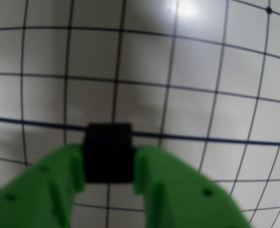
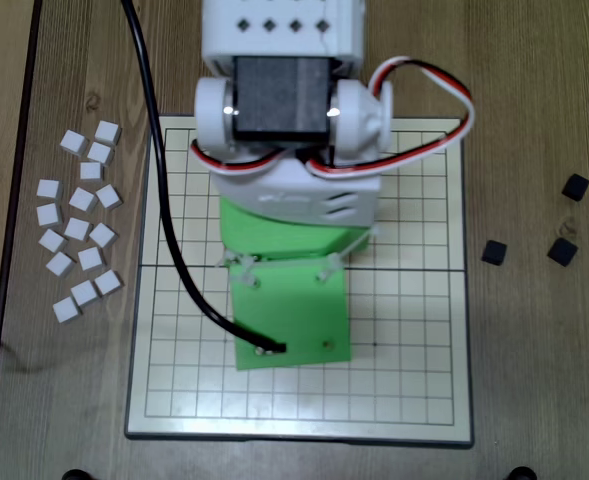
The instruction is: Grasp a Black stone and put it on the board on position (0,0).
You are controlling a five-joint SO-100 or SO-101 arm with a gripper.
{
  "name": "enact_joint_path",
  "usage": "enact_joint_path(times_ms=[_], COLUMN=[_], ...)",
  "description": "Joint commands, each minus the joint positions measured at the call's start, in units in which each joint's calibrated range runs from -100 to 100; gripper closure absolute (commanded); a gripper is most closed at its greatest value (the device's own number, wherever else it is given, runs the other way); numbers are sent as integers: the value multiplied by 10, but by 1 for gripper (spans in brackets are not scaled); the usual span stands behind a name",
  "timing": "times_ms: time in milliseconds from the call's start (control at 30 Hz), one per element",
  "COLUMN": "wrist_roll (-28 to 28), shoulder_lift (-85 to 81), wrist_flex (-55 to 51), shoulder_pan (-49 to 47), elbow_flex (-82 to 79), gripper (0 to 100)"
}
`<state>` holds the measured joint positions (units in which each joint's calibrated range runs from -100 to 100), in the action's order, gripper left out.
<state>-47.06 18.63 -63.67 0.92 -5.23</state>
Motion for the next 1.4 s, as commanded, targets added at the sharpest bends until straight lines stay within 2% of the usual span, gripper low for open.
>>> enact_joint_path(times_ms=[0, 1367], wrist_roll=[0, -5], shoulder_lift=[-10, -2], wrist_flex=[7, 36], shoulder_pan=[6, 6], elbow_flex=[5, -21], gripper=[94, 94])
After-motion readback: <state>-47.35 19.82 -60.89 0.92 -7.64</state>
